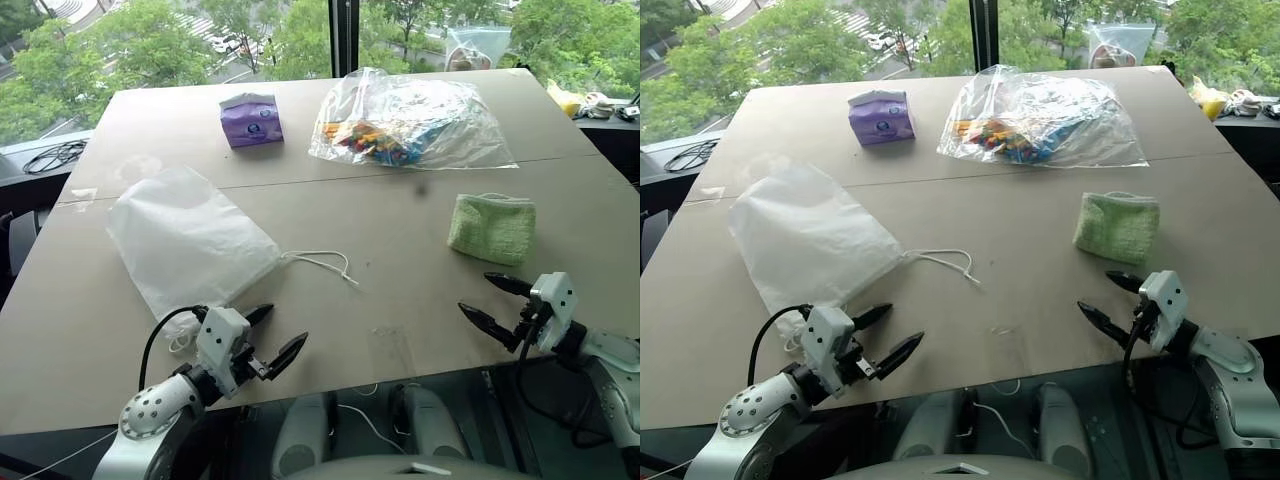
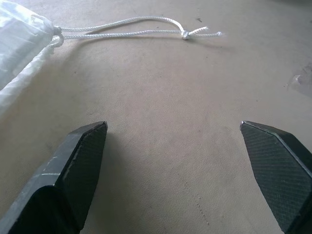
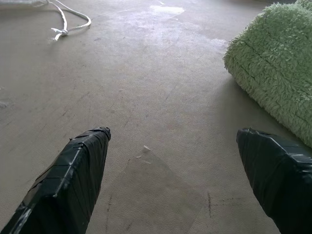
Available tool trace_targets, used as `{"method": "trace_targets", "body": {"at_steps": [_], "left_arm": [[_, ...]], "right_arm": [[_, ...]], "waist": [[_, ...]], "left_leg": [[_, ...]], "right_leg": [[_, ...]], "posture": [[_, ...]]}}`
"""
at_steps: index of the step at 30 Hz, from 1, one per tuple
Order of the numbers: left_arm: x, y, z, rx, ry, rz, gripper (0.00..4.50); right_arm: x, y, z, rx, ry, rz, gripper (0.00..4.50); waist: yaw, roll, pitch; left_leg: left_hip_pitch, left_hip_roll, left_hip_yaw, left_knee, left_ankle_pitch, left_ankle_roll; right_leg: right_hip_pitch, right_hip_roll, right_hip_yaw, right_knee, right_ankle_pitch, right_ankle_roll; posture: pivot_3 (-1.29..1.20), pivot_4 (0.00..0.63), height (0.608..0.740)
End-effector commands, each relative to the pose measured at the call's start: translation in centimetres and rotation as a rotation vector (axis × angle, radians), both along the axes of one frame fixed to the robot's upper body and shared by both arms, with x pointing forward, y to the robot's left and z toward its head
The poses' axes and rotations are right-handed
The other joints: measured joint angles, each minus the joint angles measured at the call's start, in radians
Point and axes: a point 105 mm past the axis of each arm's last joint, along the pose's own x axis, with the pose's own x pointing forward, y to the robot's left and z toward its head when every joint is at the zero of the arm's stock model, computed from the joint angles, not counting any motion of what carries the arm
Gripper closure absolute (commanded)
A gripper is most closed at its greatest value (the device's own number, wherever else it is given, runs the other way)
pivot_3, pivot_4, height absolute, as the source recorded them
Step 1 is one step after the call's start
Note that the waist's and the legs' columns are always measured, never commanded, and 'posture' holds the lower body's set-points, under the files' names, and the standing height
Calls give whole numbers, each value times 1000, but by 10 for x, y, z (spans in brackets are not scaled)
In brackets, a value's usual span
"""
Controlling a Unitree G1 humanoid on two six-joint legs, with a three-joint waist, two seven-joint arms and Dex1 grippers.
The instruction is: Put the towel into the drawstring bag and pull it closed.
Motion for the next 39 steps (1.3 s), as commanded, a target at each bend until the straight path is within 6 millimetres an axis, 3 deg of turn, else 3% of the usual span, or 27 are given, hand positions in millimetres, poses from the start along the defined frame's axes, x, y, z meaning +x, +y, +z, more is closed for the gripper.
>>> {"method": "trace_targets", "body": {"at_steps": [1,23,27,31,39], "left_arm": [[-2,-4,9,3,-37,-9,0],[3,-10,16,-19,-86,-4,0],[7,-2,18,8,-156,88,0],[2,5,16,115,-261,242,0],[-9,29,20,255,-353,509,0]], "right_arm": [[4,-4,9,-34,-69,19,80],[0,-1,-2,-47,-31,47,80],[-9,20,1,1,-26,113,80],[-26,59,16,87,-42,260,80],[-53,94,45,211,-92,500,80]], "waist": [[0,0,0],[1,0,0],[1,0,0],[-1,0,0],[1,-2,1]], "left_leg": [[0,0,0,0,0,0],[0,0,0,0,0,0],[0,0,0,0,0,0],[0,0,0,0,0,0],[-2,0,-2,0,0,0]], "right_leg": [[0,0,0,0,0,0],[0,0,0,0,0,0],[0,0,0,0,0,0],[1,0,0,0,0,0],[0,-1,1,-3,0,0]], "posture": [[0,150,740],[0,150,740],[0,150,740],[0,150,740],[0,150,740]]}}
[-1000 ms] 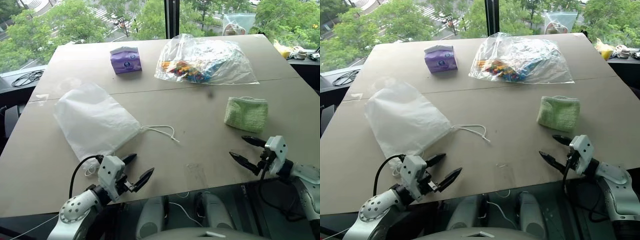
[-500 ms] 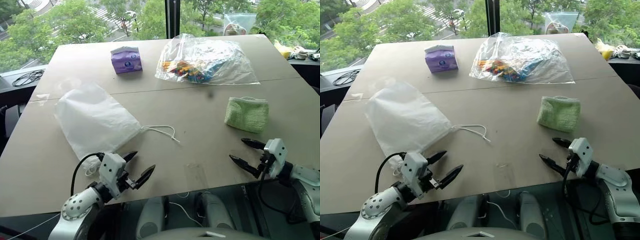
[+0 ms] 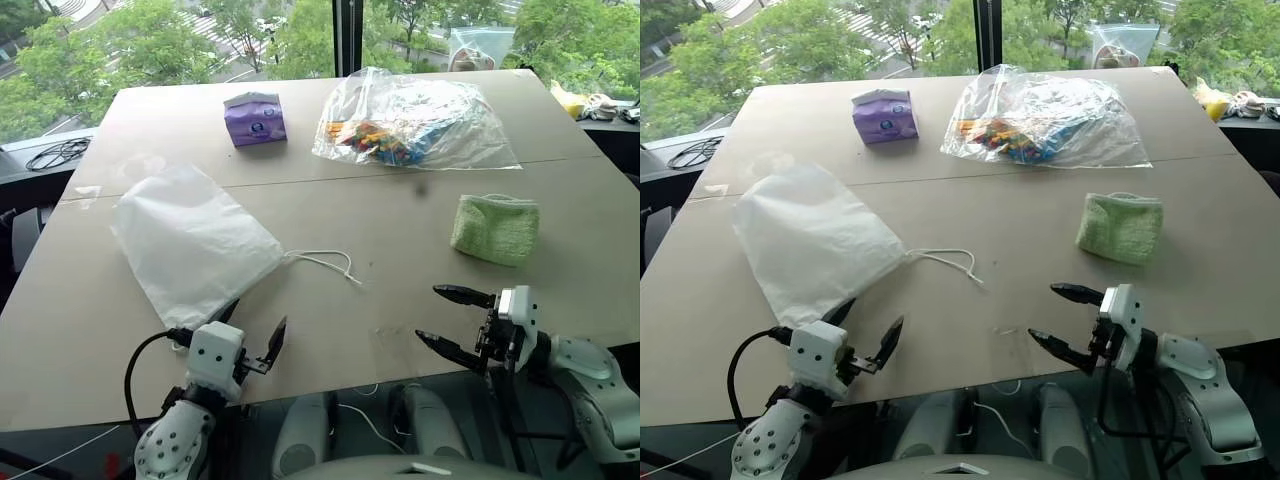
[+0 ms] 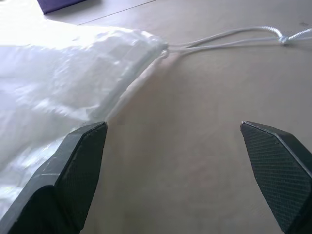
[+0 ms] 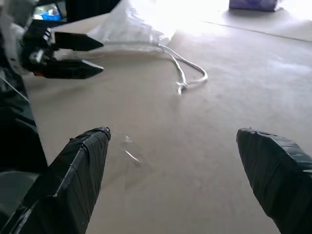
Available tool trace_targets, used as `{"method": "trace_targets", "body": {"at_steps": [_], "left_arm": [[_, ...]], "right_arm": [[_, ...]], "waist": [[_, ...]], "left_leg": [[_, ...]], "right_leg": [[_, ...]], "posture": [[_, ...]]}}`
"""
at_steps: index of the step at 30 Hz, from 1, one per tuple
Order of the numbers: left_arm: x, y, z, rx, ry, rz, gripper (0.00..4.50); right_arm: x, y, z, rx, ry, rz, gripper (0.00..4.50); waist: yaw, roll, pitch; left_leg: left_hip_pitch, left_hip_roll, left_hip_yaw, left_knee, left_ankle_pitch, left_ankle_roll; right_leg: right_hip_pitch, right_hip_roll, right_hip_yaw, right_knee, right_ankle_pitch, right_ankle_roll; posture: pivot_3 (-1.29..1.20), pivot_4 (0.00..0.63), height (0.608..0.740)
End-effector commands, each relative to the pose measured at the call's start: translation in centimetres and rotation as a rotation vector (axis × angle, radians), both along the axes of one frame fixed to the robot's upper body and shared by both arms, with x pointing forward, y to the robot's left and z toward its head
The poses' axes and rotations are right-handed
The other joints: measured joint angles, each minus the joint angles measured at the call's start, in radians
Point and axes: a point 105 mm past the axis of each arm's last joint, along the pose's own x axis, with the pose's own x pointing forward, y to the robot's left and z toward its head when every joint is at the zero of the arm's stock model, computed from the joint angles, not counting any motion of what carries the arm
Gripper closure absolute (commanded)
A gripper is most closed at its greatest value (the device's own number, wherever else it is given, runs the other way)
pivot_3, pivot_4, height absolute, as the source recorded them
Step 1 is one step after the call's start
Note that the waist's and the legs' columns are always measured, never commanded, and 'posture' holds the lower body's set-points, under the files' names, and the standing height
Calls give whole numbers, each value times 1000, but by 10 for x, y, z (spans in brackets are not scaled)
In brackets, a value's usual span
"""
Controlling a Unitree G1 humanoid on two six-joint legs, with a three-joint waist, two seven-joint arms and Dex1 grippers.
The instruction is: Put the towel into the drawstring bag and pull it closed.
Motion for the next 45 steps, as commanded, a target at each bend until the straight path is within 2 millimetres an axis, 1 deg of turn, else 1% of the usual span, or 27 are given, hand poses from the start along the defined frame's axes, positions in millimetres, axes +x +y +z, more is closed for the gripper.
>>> {"method": "trace_targets", "body": {"at_steps": [1,3,5,7,12,16,22,25,30,35,41,44,45], "left_arm": [[1,13,20,90,-101,94,0],[1,19,20,123,-110,124,0],[0,23,21,148,-119,150,0],[0,28,22,183,-125,176,0],[-2,30,28,258,-162,181,0],[3,40,27,291,-158,228,0],[12,52,29,360,-159,232,0],[12,61,31,394,-159,253,0],[9,67,28,421,-140,264,0],[10,87,36,440,-167,362,0],[19,95,43,474,-201,382,0],[24,96,46,490,-216,368,857],[25,96,46,493,-218,361,1341]], "right_arm": [[-9,8,17,42,-43,85,80],[-9,11,19,45,-50,109,80],[-8,12,19,35,-56,121,80],[-7,12,18,27,-57,125,80],[-6,13,16,25,-57,123,80],[-4,13,16,29,-68,105,80],[1,13,19,24,-112,63,80],[3,14,21,20,-128,55,80],[4,15,23,22,-139,44,80],[7,18,27,30,-154,42,80],[10,19,32,43,-166,29,80],[12,20,36,54,-176,20,0],[12,20,37,54,-178,20,0]], "waist": [[-1,0,0],[-4,1,0],[-5,2,0],[-5,1,0],[-2,1,0],[1,1,0],[1,1,0],[0,1,0],[0,1,-1],[0,1,-1],[1,1,-1],[1,0,-1],[1,0,-1]], "left_leg": [[0,0,0,0,0,0],[-2,2,-1,0,0,0],[-5,7,-2,0,0,0],[-6,11,-1,1,0,0],[-6,11,1,1,0,0],[-5,11,1,1,-2,-3],[-3,12,1,1,-3,-5],[-2,12,2,1,-3,-5],[-1,12,3,1,-3,-6],[0,13,3,1,-3,-6],[0,14,4,1,-3,-6],[1,14,5,1,-3,-6],[1,13,6,2,-3,-6]], "right_leg": [[0,0,0,-1,0,0],[0,1,-3,-4,0,0],[1,1,-12,-13,0,0],[1,-1,-19,-15,0,0],[0,-1,-20,-15,0,0],[0,-1,-22,-12,0,0],[0,1,-26,-10,0,0],[1,1,-26,-9,0,0],[1,0,-26,-9,0,0],[1,0,-26,-9,0,0],[1,0,-26,-8,0,0],[1,1,-26,-7,0,0],[1,1,-26,-5,0,0]], "posture": [[0,150,740],[0,150,740],[0,150,740],[0,150,740],[0,150,740],[0,150,740],[0,150,740],[0,150,740],[0,150,740],[0,150,740],[0,150,740],[0,150,740],[0,150,740]]}}
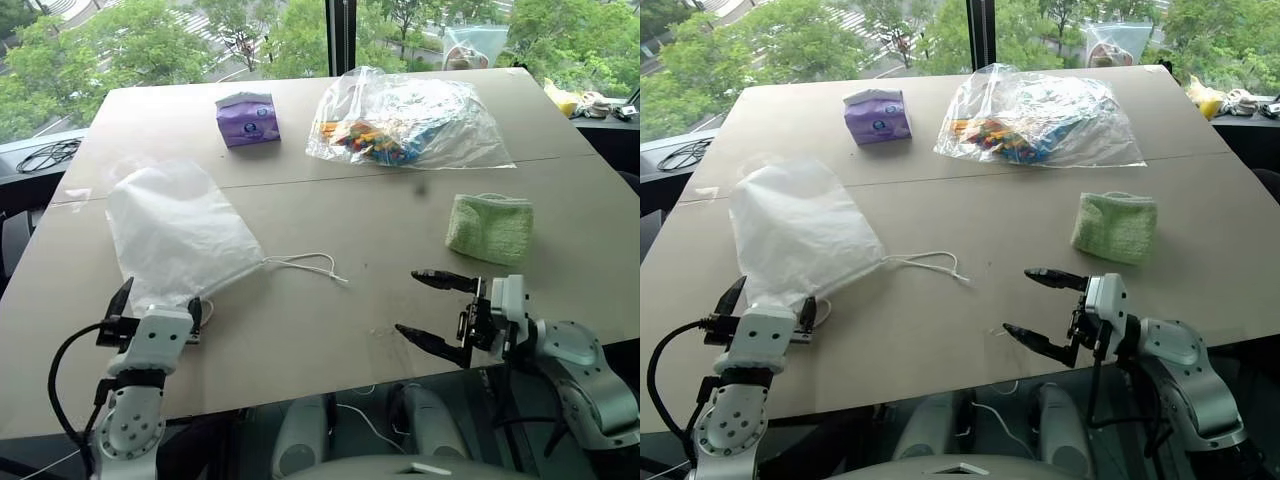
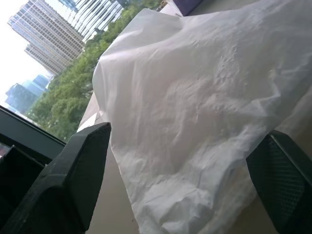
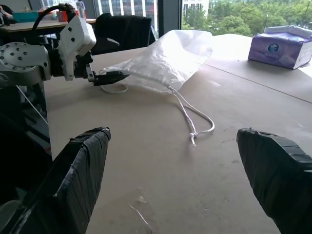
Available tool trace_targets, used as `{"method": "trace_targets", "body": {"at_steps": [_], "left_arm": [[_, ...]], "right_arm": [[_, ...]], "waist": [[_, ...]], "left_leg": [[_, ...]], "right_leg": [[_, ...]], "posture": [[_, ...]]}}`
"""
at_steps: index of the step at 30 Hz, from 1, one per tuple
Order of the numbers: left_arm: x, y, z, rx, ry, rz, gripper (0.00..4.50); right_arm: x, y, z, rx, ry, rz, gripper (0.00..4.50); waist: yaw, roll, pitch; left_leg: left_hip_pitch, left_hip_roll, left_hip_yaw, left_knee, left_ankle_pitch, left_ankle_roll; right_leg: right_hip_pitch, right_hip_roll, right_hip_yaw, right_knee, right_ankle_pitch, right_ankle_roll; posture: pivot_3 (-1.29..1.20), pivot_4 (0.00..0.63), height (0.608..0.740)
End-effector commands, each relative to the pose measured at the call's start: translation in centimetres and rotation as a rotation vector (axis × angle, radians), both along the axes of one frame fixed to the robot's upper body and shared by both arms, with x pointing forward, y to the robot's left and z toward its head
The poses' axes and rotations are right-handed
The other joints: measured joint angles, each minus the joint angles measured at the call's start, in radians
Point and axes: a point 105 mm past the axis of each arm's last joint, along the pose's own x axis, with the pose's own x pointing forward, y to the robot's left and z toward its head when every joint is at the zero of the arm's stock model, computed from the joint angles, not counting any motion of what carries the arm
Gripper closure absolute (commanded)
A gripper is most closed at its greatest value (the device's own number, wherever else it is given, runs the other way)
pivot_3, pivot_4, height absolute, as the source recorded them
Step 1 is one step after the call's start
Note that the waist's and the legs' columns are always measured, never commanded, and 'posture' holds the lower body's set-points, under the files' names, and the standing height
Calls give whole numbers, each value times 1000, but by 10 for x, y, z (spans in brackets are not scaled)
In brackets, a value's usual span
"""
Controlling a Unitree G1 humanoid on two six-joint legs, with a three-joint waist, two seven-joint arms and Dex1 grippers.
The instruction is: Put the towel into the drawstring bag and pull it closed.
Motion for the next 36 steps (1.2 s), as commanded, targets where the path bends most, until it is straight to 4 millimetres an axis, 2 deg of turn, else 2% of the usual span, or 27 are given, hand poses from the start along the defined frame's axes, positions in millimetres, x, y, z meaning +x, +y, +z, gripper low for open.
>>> {"method": "trace_targets", "body": {"at_steps": [1,5,7,14,17,20,22,26,30,36], "left_arm": [[3,4,12,49,-37,-10,1798],[8,4,13,41,-42,-21,3675],[12,3,15,40,-49,-32,4425],[25,-3,15,-77,-50,-48,4425],[32,-12,23,-123,-70,-69,4425],[45,-22,43,-173,-117,-74,4425],[55,-26,52,-199,-115,-46,4425],[85,-47,73,-433,-122,-3,4425],[106,-70,91,-558,-111,-24,4425],[124,-95,104,-635,-68,-88,4425]], "right_arm": [[-2,4,15,20,-56,13,0],[-3,5,16,25,-61,10,0],[-3,6,18,28,-66,12,0],[0,5,24,35,-79,10,0],[19,-4,31,29,-122,-117,0],[61,-31,28,-63,-149,-450,0],[77,-46,25,-135,-172,-608,0],[84,-59,12,-286,-234,-714,0],[84,-71,-8,-498,-314,-741,0],[99,-103,-4,-564,-321,-906,0]], "waist": [[0,0,0],[0,0,0],[0,0,0],[0,0,0],[0,-1,0],[2,-1,0],[7,-2,-1],[15,-2,-1],[9,-3,-2],[-4,-4,-1]], "left_leg": [[1,-1,1,1,0,0],[1,-1,1,1,0,0],[1,0,1,1,0,0],[2,0,2,2,0,0],[2,0,2,2,0,0],[1,0,2,4,0,0],[1,0,1,8,0,0],[-1,-1,1,11,0,0],[-1,-6,1,15,3,5],[0,-9,0,15,3,5]], "right_leg": [[0,-1,1,4,0,0],[-1,-1,1,5,0,0],[-1,-1,0,6,0,0],[0,-1,0,6,0,0],[0,-1,1,7,0,0],[-1,-1,0,8,0,0],[0,0,0,11,0,0],[1,1,0,13,0,0],[2,1,3,15,1,0],[1,2,6,19,0,0]], "posture": [[0,150,740],[0,150,740],[0,150,740],[0,150,740],[0,150,740],[0,150,740],[0,150,740],[0,150,740],[0,150,740],[0,150,740]]}}
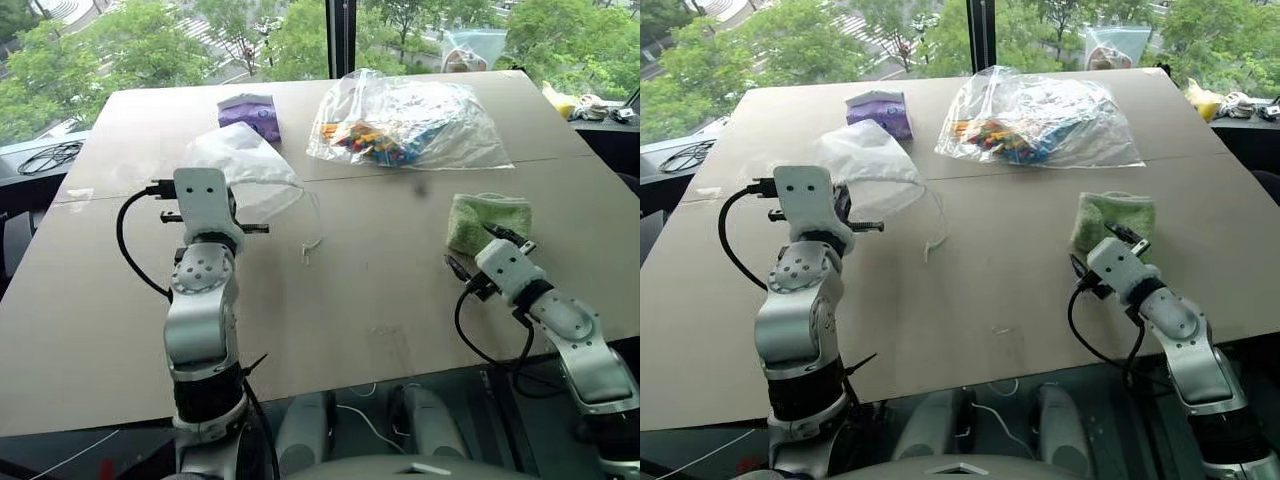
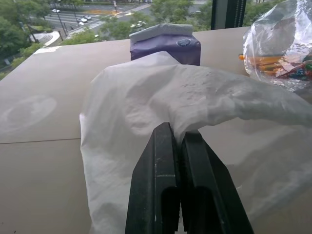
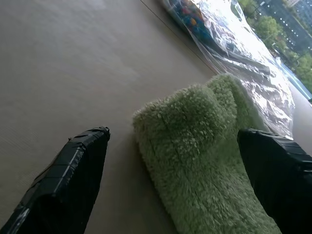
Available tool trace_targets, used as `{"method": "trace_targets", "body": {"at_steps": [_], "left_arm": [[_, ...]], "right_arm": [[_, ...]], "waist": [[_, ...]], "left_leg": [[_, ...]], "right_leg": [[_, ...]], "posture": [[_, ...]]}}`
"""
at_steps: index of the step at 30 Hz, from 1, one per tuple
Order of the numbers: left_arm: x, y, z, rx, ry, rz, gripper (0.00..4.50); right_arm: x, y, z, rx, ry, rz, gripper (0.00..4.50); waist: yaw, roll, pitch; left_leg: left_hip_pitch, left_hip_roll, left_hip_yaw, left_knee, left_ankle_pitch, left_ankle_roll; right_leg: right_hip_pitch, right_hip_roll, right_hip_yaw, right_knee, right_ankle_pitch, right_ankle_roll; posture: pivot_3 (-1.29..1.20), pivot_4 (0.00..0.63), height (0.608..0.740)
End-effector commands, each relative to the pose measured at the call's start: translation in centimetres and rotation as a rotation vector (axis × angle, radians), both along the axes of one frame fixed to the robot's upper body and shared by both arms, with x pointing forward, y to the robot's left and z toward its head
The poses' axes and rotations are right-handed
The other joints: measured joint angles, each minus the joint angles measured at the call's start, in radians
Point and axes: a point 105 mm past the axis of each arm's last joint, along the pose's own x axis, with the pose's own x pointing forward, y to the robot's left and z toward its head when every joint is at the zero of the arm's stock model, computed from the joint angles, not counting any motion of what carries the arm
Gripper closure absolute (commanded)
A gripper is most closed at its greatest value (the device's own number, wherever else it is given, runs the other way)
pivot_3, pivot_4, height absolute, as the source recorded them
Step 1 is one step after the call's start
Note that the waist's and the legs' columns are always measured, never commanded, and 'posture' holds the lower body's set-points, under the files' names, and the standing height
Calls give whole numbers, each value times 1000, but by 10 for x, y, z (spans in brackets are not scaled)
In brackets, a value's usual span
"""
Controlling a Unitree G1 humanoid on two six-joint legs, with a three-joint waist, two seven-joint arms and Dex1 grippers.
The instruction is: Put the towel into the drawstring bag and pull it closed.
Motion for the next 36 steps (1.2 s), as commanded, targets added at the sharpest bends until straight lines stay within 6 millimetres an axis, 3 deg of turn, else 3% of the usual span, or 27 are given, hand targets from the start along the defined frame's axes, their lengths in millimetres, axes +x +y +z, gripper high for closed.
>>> {"method": "trace_targets", "body": {"at_steps": [1,6,16,21,27,32,36], "left_arm": [[3,-7,6,-14,0,-31,4425],[4,-7,0,-14,25,-55,4425],[3,-8,-12,-19,54,-82,4425],[0,-8,-19,-24,66,-89,4425],[-2,-7,-25,-36,83,-91,4425],[-2,-6,-27,-40,90,-88,4425],[-3,-6,-25,-55,91,-90,4500]], "right_arm": [[9,-13,16,-37,-70,-58,0],[19,-17,2,-91,-20,-43,0],[57,-39,-4,136,103,-125,0],[71,-57,-22,226,256,-242,0],[72,-69,-49,365,496,-392,0],[69,-62,-66,436,646,-432,0],[63,-48,-75,373,699,-366,1569]], "waist": [[-1,0,0],[1,0,0],[-3,-2,1],[0,-2,0],[0,-5,-2],[3,-13,-8],[2,-15,-12]], "left_leg": [[0,0,0,0,0,0],[0,0,-3,1,0,0],[1,-1,-3,2,0,0],[1,-2,-3,2,0,0],[3,0,-4,4,0,0],[6,2,-5,5,-2,-4],[11,2,-7,4,-2,-4]], "right_leg": [[0,0,0,1,0,0],[0,2,1,2,0,0],[0,3,5,3,0,0],[1,4,7,3,0,0],[3,3,7,3,0,0],[8,2,5,3,0,0],[13,-2,1,0,0,0]], "posture": [[0,150,740],[0,150,740],[0,150,740],[0,150,740],[0,150,740],[0,150,740],[0,150,740]]}}
